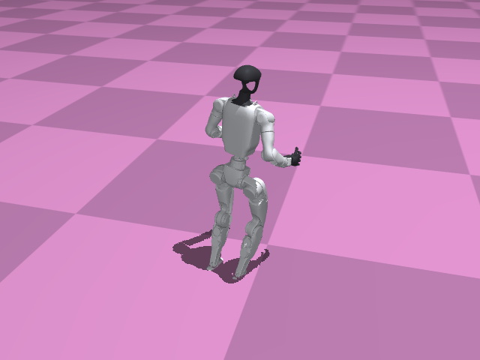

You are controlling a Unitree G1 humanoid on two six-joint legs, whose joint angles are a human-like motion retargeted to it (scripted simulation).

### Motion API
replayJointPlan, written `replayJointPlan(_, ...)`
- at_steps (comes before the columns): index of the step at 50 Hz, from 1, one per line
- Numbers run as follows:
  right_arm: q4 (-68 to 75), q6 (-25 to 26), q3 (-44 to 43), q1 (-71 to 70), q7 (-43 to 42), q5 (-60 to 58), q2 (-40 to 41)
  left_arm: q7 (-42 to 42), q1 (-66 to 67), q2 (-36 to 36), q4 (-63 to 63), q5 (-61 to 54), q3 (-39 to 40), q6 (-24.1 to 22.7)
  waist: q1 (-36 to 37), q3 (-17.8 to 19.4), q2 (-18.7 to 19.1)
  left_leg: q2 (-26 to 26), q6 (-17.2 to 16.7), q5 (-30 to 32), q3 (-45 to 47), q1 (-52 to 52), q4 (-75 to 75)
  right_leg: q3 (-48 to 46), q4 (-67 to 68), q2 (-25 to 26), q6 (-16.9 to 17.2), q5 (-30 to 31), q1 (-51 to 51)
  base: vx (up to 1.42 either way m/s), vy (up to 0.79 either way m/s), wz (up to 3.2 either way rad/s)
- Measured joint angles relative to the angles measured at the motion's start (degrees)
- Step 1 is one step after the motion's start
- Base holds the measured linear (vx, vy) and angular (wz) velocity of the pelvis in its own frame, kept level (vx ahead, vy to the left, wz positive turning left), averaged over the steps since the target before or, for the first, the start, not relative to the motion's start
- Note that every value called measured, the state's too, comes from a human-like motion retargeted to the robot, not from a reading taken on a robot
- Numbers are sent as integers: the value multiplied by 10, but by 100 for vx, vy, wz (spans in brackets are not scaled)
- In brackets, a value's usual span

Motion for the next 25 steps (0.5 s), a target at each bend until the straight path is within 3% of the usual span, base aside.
replayJointPlan(7,-24,11,31,-150,7,-74,-64,-78,137,77,51,84,-7,36,62,23,5,21,17,-32,5,-10,79,-1,-9,19,10,4,25,1,-2,-31)
replayJointPlan(12,13,28,48,-182,40,-114,-83,-138,223,121,55,126,21,48,91,35,9,33,22,-44,10,-7,112,0,-14,30,18,7,41,-2,-1,-26)
replayJointPlan(25,309,93,102,-142,136,-204,-25,-250,312,156,38,142,64,90,119,58,30,61,25,-67,14,26,168,8,-59,59,21,18,111,0,0,-26)
